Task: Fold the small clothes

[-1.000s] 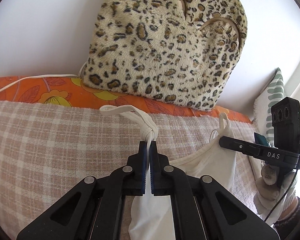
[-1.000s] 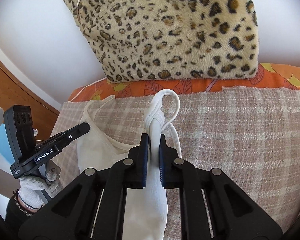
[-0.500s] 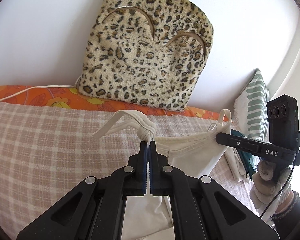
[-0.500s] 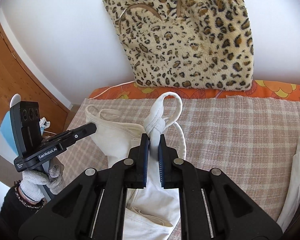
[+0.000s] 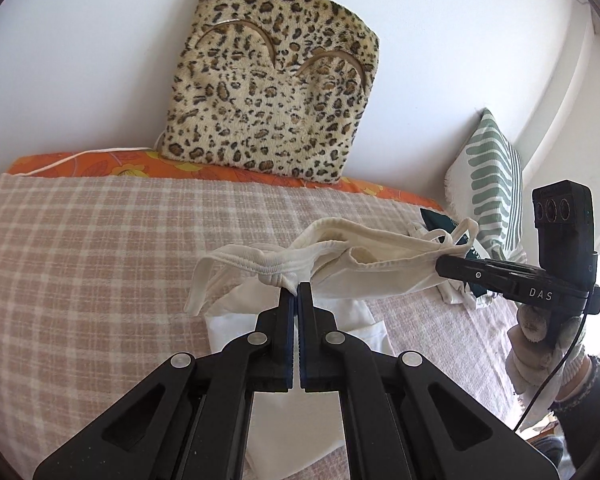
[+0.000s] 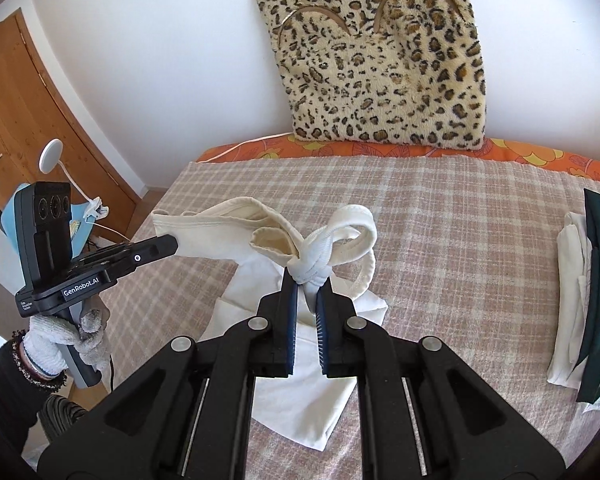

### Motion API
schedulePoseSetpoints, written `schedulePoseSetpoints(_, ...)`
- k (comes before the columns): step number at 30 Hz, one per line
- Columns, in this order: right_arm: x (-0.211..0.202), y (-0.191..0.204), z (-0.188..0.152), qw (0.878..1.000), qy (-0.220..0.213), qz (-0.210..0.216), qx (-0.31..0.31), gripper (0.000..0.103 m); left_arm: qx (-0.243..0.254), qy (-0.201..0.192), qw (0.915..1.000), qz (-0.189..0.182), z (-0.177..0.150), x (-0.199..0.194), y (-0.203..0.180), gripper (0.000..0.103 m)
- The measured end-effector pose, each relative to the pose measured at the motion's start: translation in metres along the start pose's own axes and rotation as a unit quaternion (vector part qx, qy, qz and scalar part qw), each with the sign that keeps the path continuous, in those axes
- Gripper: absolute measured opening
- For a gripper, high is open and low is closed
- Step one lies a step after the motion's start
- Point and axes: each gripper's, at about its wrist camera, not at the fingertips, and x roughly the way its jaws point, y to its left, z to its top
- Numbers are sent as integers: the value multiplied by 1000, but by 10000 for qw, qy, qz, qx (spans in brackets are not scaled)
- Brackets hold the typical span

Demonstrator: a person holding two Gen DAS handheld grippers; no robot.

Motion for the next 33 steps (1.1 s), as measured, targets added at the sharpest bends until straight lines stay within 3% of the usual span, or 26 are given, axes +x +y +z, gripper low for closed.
schedulePoseSetpoints(10,2,17,-61,9991,255,-206,-281,10,348,410,9983,226,-63,-2,-4,0)
schedulePoseSetpoints(18,13,20,-91,9969,455,-404,-494,10,755,546,9949,384,-92,2,-6,0)
schedulePoseSetpoints(21,11,18,-99,9953,528,-497,-639,10,1054,704,9910,439,-102,1,-9,1)
schedulePoseSetpoints(25,4,11,-109,9925,662,-719,-729,10,1598,999,9793,738,-119,-5,-13,14)
schedulePoseSetpoints(30,-19,10,-134,9914,1021,-474,-663,10,1916,1156,9708,866,-134,-28,-9,14)
schedulePoseSetpoints(33,-42,18,-143,9940,791,-340,-676,10,1817,1048,9745,800,-128,-41,-6,14)
